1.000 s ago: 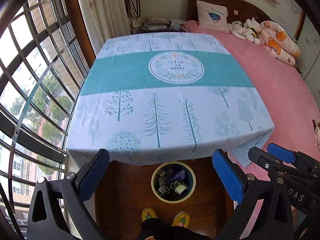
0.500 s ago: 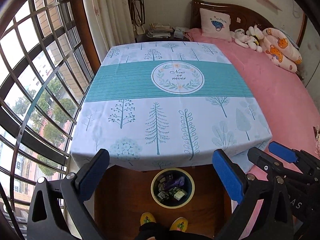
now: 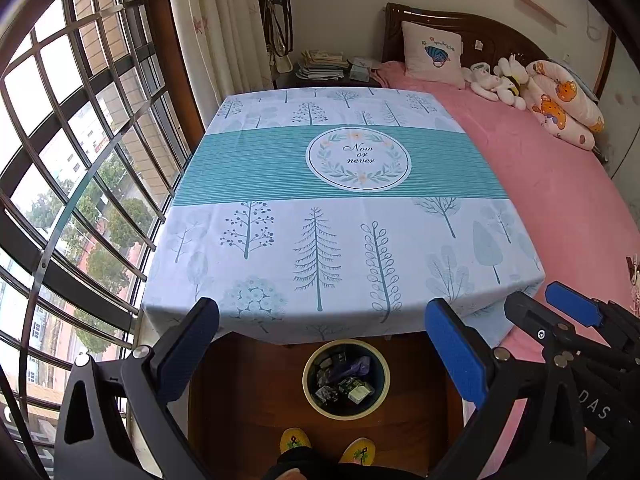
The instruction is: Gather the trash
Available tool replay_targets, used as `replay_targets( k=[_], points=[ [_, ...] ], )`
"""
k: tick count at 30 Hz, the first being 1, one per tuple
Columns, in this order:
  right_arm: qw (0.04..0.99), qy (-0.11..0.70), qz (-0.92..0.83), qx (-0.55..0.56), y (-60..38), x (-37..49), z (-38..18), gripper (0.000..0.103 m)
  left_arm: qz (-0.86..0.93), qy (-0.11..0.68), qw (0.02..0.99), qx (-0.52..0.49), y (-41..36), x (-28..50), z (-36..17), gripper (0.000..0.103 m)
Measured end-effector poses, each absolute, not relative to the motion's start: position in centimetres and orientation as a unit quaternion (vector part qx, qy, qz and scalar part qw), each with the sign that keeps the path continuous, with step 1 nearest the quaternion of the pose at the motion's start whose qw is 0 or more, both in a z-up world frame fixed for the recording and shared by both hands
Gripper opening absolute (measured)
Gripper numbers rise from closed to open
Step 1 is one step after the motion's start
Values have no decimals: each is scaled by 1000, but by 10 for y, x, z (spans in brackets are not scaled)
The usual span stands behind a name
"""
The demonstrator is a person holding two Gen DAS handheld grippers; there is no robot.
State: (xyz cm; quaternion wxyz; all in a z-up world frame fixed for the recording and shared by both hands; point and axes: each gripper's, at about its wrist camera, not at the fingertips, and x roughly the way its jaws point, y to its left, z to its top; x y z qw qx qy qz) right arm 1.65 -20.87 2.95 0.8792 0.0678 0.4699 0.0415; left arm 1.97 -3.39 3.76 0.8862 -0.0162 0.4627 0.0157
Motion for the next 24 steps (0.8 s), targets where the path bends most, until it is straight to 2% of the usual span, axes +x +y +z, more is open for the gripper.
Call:
replay_targets(
  k=[24],
  points=[
    [875, 479, 40, 58, -199, 18, 25, 60, 7, 470, 882, -29, -20, 18, 31, 102]
  ],
)
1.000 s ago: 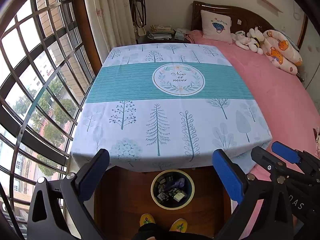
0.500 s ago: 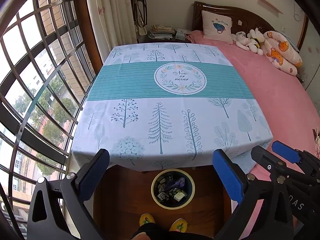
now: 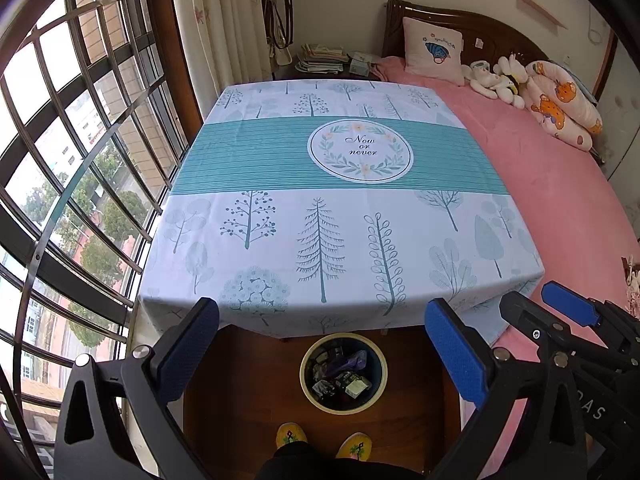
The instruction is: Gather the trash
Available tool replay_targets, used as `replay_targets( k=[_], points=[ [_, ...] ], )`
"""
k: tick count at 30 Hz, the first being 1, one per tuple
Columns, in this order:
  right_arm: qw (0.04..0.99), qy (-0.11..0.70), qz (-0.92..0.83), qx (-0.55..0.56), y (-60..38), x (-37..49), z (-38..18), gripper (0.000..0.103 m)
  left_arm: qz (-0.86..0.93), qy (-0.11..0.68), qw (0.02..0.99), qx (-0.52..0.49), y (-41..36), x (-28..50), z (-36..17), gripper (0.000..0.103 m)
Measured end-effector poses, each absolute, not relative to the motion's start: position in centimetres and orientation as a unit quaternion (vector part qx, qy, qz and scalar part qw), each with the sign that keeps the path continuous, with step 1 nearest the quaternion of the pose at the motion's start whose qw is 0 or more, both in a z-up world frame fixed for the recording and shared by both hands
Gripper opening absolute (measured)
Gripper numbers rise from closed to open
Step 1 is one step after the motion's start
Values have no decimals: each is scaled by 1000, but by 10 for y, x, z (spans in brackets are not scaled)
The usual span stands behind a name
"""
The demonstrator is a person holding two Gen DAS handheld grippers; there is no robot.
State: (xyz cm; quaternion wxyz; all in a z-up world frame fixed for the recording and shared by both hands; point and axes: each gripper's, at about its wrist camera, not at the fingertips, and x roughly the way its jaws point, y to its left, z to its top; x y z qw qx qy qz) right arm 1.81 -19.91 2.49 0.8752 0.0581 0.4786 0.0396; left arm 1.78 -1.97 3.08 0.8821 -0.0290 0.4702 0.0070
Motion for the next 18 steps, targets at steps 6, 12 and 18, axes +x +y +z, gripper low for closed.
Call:
replay_targets(
  k=[6, 12, 18],
  points=[
    [875, 480, 40, 59, -199, 18, 25, 60, 8, 471, 882, -30, -20, 18, 31, 102],
    [873, 482, 41, 61, -198, 17, 23, 60, 6, 473, 880, -28, -17, 16, 27, 102],
    [872, 483, 42, 61, -198, 15, 21, 60, 2, 475, 880, -28, -17, 13, 26, 102]
  ],
)
